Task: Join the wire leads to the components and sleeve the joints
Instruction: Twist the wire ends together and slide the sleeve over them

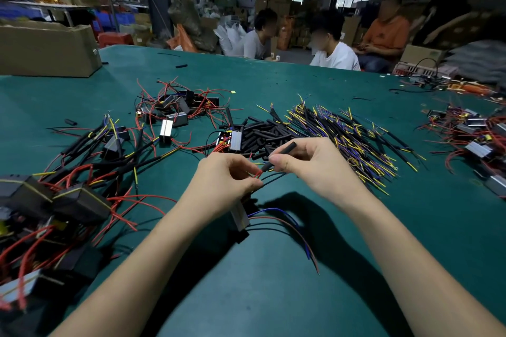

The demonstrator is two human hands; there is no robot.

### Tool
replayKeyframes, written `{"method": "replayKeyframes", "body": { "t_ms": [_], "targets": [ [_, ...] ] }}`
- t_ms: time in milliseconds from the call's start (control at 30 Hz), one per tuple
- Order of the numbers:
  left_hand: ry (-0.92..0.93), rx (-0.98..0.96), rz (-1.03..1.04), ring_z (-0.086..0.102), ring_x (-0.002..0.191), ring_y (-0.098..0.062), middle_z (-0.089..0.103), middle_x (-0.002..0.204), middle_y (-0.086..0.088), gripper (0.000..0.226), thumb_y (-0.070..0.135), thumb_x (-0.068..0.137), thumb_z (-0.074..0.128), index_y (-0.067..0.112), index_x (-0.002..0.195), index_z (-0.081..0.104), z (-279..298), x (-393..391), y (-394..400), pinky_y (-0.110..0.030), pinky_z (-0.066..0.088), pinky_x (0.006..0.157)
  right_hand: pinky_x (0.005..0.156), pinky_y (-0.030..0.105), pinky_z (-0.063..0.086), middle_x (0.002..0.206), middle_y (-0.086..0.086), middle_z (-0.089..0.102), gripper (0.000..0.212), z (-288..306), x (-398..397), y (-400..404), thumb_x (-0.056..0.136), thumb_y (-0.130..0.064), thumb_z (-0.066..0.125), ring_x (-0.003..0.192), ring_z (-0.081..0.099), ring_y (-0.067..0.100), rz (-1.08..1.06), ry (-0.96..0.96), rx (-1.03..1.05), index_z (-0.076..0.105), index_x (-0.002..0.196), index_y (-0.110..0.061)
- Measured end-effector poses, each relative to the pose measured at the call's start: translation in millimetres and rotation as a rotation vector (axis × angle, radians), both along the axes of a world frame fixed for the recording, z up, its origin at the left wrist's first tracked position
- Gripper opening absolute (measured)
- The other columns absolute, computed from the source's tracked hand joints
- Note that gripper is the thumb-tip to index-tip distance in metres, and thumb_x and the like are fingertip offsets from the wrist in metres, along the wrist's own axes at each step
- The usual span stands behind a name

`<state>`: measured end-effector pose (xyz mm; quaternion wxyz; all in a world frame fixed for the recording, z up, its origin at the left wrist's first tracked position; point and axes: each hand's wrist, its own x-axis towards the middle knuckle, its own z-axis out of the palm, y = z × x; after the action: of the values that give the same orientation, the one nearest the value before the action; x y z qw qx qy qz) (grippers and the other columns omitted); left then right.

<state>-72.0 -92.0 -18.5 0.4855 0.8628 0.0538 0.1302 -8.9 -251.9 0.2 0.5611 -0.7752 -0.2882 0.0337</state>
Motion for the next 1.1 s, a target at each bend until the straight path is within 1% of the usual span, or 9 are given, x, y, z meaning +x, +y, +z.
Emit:
{"method": "replayKeyframes", "body": {
  "t_ms": [200, 300, 367, 467, 600, 800, 867, 967, 1100],
  "targets": [
    [0.016, -0.095, -0.015, 0.062, 0.055, 0.0, 0.073, 0.069, 0.002, 0.024, 0.006, 0.071, 0.081, 0.015, 0.088, 0.066, 1.1, -0.1, 1.3, -0.009, 0.047, 0.056, 0.07, 0.02, 0.048, 0.066, -0.002, 0.069, 0.012, -3.7, -1.7, 4.6, 0.082, -0.008, 0.072, 0.063, 0.06, 0.005, 0.024, 0.008, -0.09, 0.071, 0.073, -0.016],
    [0.031, -0.094, -0.036, 0.064, 0.059, -0.004, 0.073, 0.071, 0.001, 0.022, 0.011, 0.072, 0.082, 0.015, 0.087, 0.067, 2.3, 0.4, 3.0, -0.014, 0.05, 0.062, 0.071, 0.026, 0.049, 0.068, 0.001, 0.071, 0.012, -3.5, -2.3, 3.4, 0.081, -0.012, 0.074, 0.065, 0.061, 0.008, -0.003, -0.028, -0.083, 0.072, 0.071, -0.019],
    [0.038, -0.013, -0.046, 0.063, 0.063, -0.003, 0.072, 0.072, 0.002, 0.015, 0.019, 0.073, 0.082, 0.017, 0.082, 0.069, 2.9, 0.6, 4.0, -0.015, 0.05, 0.066, 0.07, 0.029, 0.049, 0.069, 0.004, 0.072, 0.013, -3.1, -2.2, 3.0, 0.081, -0.014, 0.074, 0.064, 0.06, 0.008, -0.03, -0.06, -0.089, 0.071, 0.07, -0.021],
    [0.032, 0.12, -0.066, 0.057, 0.058, 0.007, 0.068, 0.067, 0.01, 0.011, 0.024, 0.075, 0.08, 0.02, 0.075, 0.07, 4.1, -1.4, 3.4, -0.004, 0.041, 0.059, 0.07, 0.03, 0.049, 0.068, 0.003, 0.071, 0.015, -4.7, -2.3, 3.3, 0.082, -0.016, 0.073, 0.063, 0.059, 0.008, -0.061, -0.089, -0.107, 0.07, 0.068, -0.022],
    [0.014, 0.211, -0.078, 0.06, 0.07, -0.004, 0.067, 0.074, 0.009, 0.013, 0.023, 0.076, 0.078, 0.018, 0.083, 0.069, 6.3, -3.6, 2.7, -0.006, 0.041, 0.062, 0.069, 0.029, 0.048, 0.065, -0.002, 0.068, 0.014, -5.5, -1.9, 4.6, 0.083, -0.016, 0.071, 0.063, 0.058, 0.006, -0.115, -0.11, -0.054, 0.069, 0.07, -0.021],
    [-0.096, 0.154, -0.067, 0.059, 0.064, 0.0, 0.067, 0.068, 0.011, 0.007, 0.018, 0.077, 0.078, 0.02, 0.076, 0.071, 10.2, -3.7, 4.3, -0.004, 0.041, 0.061, 0.066, 0.015, 0.045, 0.063, -0.008, 0.065, 0.015, -1.7, -1.2, 3.1, 0.085, -0.011, 0.069, 0.061, 0.057, 0.002, -0.129, -0.105, 0.083, 0.068, 0.073, -0.02],
    [-0.123, 0.125, -0.046, 0.059, 0.062, -0.004, 0.069, 0.067, 0.005, 0.006, 0.016, 0.076, 0.078, 0.019, 0.074, 0.073, 9.3, -2.8, 4.8, -0.008, 0.042, 0.06, 0.064, 0.012, 0.045, 0.063, -0.006, 0.066, 0.011, 0.2, -1.0, 0.2, 0.084, -0.011, 0.07, 0.06, 0.057, 0.002, -0.095, -0.072, 0.072, 0.069, 0.074, -0.017],
    [-0.129, 0.1, -0.003, 0.057, 0.055, 0.002, 0.068, 0.064, 0.005, 0.005, 0.012, 0.073, 0.08, 0.014, 0.075, 0.076, 4.7, -1.8, 3.4, -0.006, 0.04, 0.055, 0.064, 0.014, 0.045, 0.068, 0.002, 0.07, 0.004, 1.7, -2.0, -2.9, 0.081, -0.011, 0.074, 0.062, 0.058, 0.004, -0.04, -0.032, 0.004, 0.073, 0.077, -0.013],
    [-0.122, 0.05, -0.008, 0.057, 0.051, 0.008, 0.068, 0.063, 0.006, 0.021, 0.007, 0.069, 0.082, 0.013, 0.087, 0.073, -0.3, -0.6, 1.4, -0.004, 0.041, 0.055, 0.063, 0.022, 0.045, 0.068, 0.006, 0.071, 0.006, 1.9, -4.0, -2.8, 0.076, -0.015, 0.078, 0.061, 0.056, 0.006, -0.033, -0.05, -0.094, 0.075, 0.073, -0.018]
  ]
}}
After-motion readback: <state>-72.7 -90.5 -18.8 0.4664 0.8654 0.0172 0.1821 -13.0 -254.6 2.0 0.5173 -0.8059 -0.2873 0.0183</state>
